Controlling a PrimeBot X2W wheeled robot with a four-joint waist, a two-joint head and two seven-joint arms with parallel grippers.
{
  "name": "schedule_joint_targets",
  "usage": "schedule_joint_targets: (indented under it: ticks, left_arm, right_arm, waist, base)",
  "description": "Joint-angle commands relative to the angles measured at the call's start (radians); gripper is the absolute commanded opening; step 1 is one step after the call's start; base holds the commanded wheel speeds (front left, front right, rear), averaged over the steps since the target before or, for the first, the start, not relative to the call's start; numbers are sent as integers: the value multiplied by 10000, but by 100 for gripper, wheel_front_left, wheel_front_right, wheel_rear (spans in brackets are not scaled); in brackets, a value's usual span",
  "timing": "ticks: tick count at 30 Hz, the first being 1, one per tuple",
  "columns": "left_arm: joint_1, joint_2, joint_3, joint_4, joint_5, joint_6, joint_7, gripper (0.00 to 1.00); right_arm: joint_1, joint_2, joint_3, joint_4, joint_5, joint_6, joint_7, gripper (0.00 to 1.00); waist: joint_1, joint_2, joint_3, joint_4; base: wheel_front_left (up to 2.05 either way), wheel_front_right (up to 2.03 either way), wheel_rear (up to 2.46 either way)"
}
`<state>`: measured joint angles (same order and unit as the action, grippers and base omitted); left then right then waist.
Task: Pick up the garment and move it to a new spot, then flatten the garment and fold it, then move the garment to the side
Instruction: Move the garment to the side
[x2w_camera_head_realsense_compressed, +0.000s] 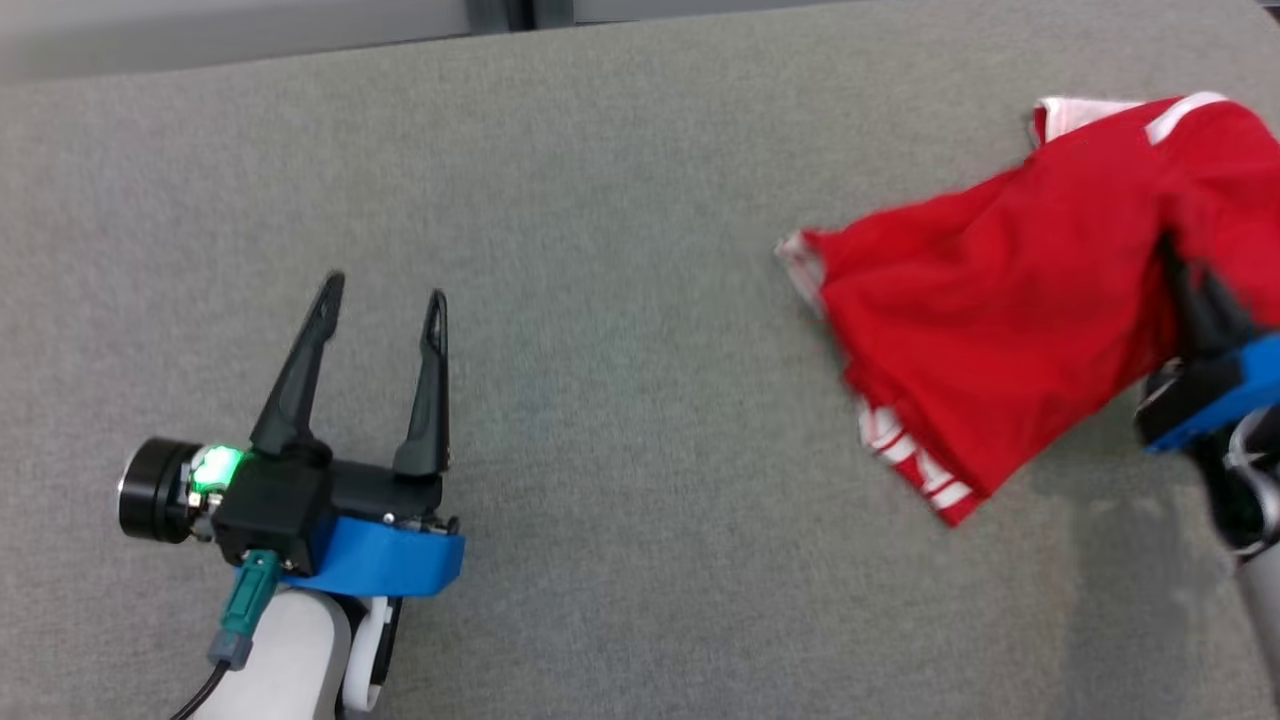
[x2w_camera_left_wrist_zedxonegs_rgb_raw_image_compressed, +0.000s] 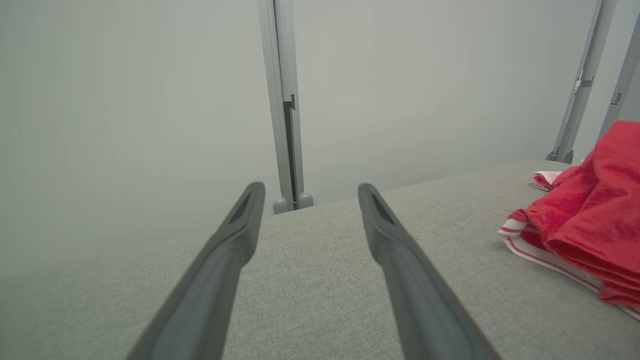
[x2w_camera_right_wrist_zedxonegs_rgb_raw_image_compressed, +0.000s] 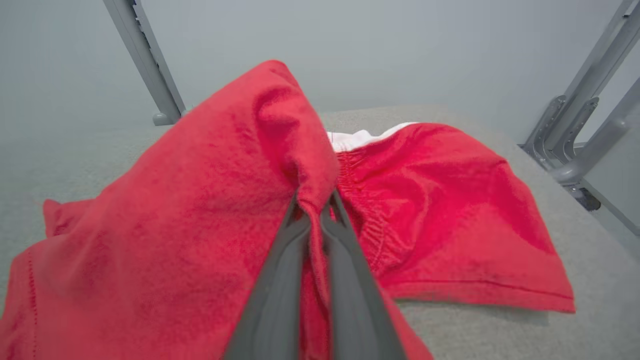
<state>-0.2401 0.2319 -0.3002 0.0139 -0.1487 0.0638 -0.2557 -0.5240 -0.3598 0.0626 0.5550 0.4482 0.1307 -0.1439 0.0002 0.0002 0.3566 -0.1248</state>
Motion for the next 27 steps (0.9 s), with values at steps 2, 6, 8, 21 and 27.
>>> schedule_joint_targets:
  ticks: [2,6,8,21,27]
  left_arm:
    - [-523,29,-68,-68,135,-67,31,100]
    - [-985,29,-215,-29,234,-178,13,100]
    - [-1177,54,-229,12,284,-189,5,100]
    - [-1940,-21,-584,-33,486,-340,-43,100]
    - [-2077,-71,-741,104,464,-404,-69,100]
  right_arm:
    - [-701,-505,-386,360,-153,2,-119,0]
    - [-1321,-1124,-1307,877,-429,2,-257,0]
    - [-1517,-1299,-1752,1113,-599,2,-303,0]
    - [-2475,-1402,-3606,2483,-2650,2,-193,0]
    - [-2770,-1075,-4502,2828,-4123,2,-51,45]
  waist:
    - [-2,-2,618,294]
    - [-2,-2,1043,288]
    - [-2,-2,1209,237]
    - [-2,-2,1959,213]
    - [-2,-2,2089,294]
  base:
    - [0,0,0]
    - [0,0,0]
    - [0,0,0]
    - [0,0,0]
    - [0,0,0]
